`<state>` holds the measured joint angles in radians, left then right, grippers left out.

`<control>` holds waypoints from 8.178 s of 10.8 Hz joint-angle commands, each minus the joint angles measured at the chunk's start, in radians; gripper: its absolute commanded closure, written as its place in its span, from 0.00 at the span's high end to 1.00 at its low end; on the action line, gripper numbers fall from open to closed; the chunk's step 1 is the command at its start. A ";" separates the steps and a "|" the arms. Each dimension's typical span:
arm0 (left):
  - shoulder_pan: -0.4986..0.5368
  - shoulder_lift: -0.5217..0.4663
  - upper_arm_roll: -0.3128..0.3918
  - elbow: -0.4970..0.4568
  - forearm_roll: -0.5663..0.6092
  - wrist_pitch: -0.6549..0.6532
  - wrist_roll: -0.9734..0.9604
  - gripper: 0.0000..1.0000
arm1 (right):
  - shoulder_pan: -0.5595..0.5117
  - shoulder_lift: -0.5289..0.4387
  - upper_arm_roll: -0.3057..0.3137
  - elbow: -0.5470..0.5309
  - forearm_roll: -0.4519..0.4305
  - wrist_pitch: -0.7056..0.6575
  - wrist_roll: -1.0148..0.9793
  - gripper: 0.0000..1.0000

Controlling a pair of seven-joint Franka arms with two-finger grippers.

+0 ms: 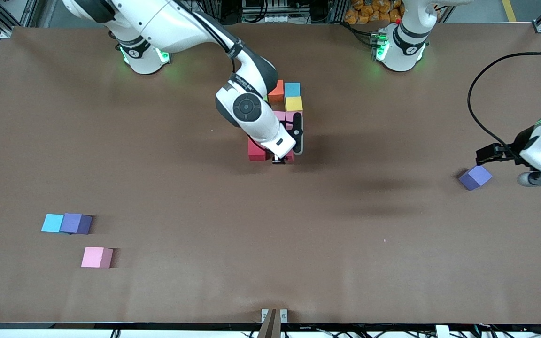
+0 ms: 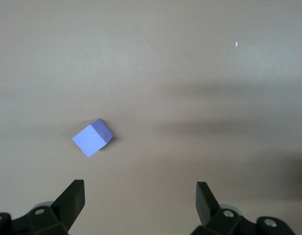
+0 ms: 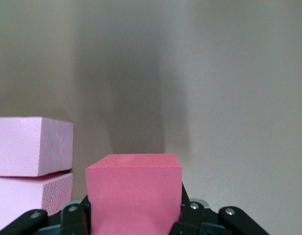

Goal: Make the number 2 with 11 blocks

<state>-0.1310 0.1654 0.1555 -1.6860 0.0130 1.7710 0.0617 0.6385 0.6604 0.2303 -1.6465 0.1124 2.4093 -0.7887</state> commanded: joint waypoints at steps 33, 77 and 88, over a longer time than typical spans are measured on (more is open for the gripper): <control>0.211 0.258 0.098 -0.388 -0.171 0.711 -0.324 1.00 | 0.075 -0.050 -0.094 -0.231 -0.007 0.261 0.095 1.00; -0.536 0.324 -0.218 -0.201 -0.281 0.596 -2.171 0.23 | -0.683 -0.579 -0.342 0.218 -0.054 -0.978 0.663 1.00; -0.579 0.373 -0.218 -0.202 -0.180 0.679 -2.183 0.23 | -0.683 -0.573 -0.341 0.220 -0.049 -0.975 0.666 1.00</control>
<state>-0.6898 0.5216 -0.0770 -1.9040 -0.1927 2.4374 -2.0909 -0.0345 0.0738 -0.1162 -1.4560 0.0525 1.4510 -0.1398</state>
